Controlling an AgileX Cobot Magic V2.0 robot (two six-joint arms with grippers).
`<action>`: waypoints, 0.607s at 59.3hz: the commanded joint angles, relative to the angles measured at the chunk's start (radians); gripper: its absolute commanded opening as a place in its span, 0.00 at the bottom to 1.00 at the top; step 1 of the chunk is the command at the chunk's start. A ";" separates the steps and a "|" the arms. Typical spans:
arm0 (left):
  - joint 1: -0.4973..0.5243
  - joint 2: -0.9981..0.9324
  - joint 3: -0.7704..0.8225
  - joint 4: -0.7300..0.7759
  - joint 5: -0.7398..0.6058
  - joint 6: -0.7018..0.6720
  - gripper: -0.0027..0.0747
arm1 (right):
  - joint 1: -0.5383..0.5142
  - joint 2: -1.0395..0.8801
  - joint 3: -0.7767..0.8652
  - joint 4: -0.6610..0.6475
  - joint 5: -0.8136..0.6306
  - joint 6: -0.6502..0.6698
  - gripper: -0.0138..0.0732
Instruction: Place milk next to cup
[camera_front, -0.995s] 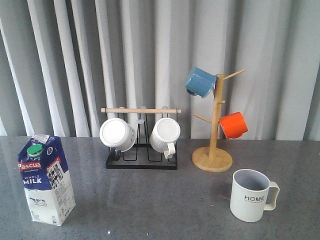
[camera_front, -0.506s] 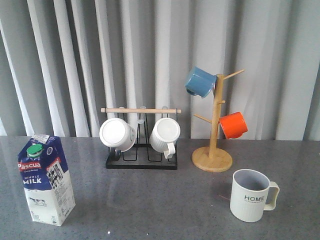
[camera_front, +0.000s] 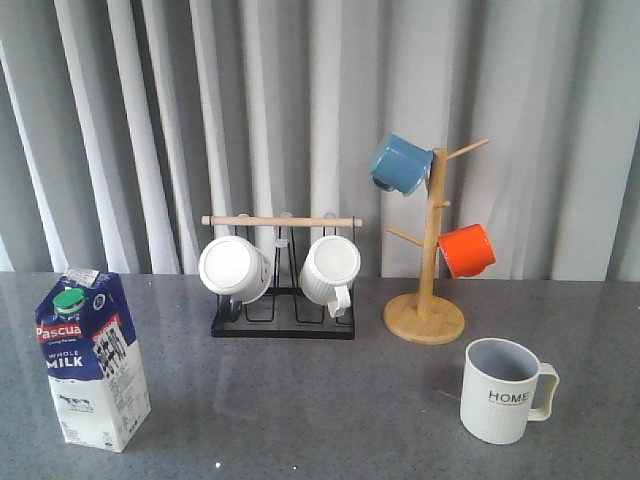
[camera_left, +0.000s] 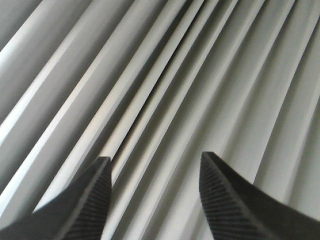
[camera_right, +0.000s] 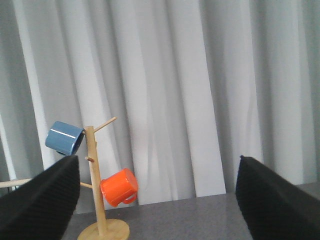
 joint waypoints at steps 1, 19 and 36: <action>-0.002 0.095 -0.112 0.102 0.063 -0.001 0.54 | -0.001 0.059 -0.127 -0.036 0.012 -0.071 0.87; -0.002 0.451 -0.438 0.205 0.336 0.162 0.54 | -0.001 0.408 -0.516 -0.035 0.298 -0.210 0.84; -0.002 0.524 -0.464 0.205 0.340 0.165 0.54 | 0.000 0.714 -0.474 0.127 0.408 -0.279 0.84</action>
